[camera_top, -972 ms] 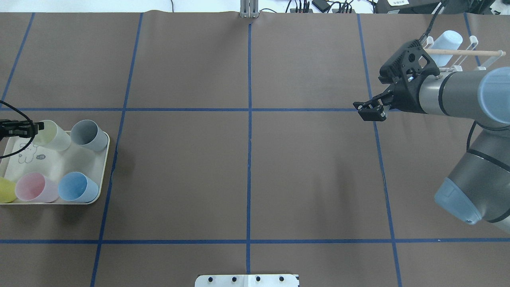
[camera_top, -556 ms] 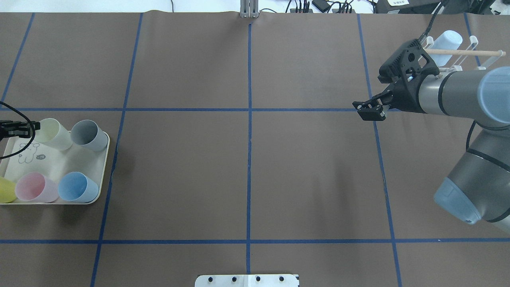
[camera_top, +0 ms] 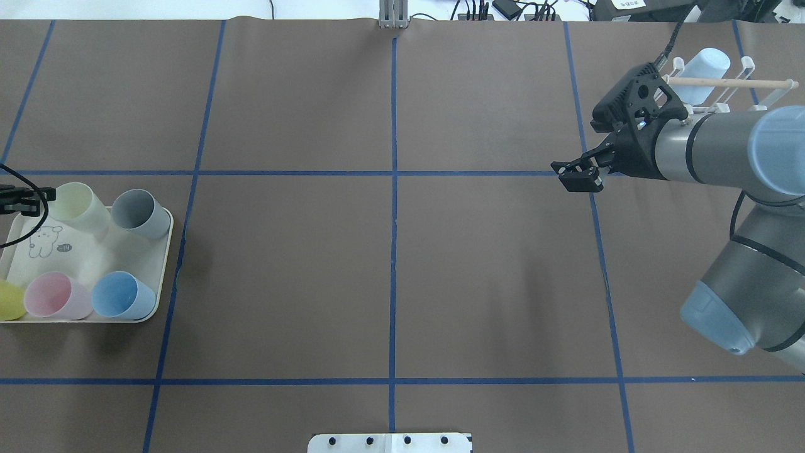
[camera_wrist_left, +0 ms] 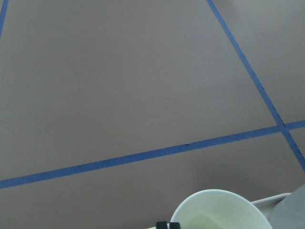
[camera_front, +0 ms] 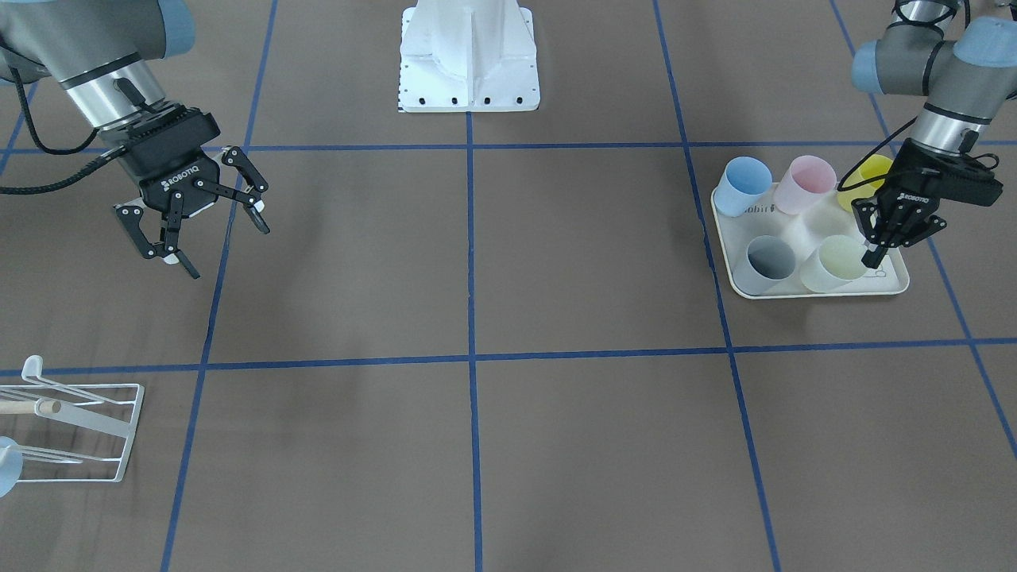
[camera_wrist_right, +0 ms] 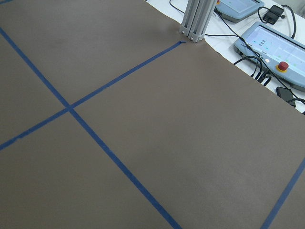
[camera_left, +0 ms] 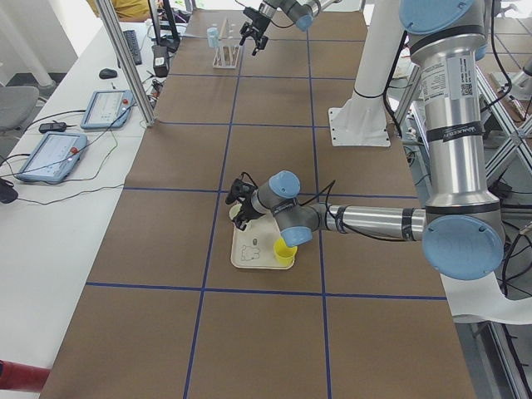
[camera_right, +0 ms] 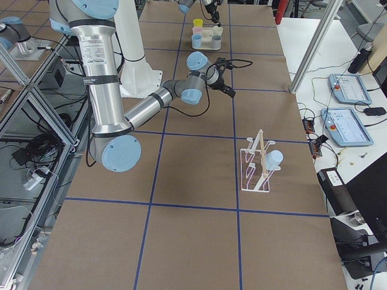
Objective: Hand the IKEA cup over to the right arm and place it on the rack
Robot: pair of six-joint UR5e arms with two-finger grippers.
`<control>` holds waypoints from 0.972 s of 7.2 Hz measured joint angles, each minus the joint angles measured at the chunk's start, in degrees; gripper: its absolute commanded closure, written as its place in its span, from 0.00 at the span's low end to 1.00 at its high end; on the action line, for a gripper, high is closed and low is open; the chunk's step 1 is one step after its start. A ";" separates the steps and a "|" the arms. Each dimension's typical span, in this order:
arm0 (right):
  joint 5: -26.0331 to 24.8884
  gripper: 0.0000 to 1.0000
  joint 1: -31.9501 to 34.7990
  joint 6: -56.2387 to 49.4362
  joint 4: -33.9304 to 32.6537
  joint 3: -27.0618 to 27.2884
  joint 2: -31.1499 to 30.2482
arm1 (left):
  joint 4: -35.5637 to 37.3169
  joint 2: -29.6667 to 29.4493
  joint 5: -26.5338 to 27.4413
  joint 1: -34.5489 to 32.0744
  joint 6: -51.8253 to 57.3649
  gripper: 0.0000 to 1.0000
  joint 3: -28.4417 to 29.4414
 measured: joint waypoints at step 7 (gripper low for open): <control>-2.11 0.00 -12.78 -0.13 12.76 -5.46 11.75 | 12.96 -4.97 -21.65 -11.96 -19.75 1.00 -21.84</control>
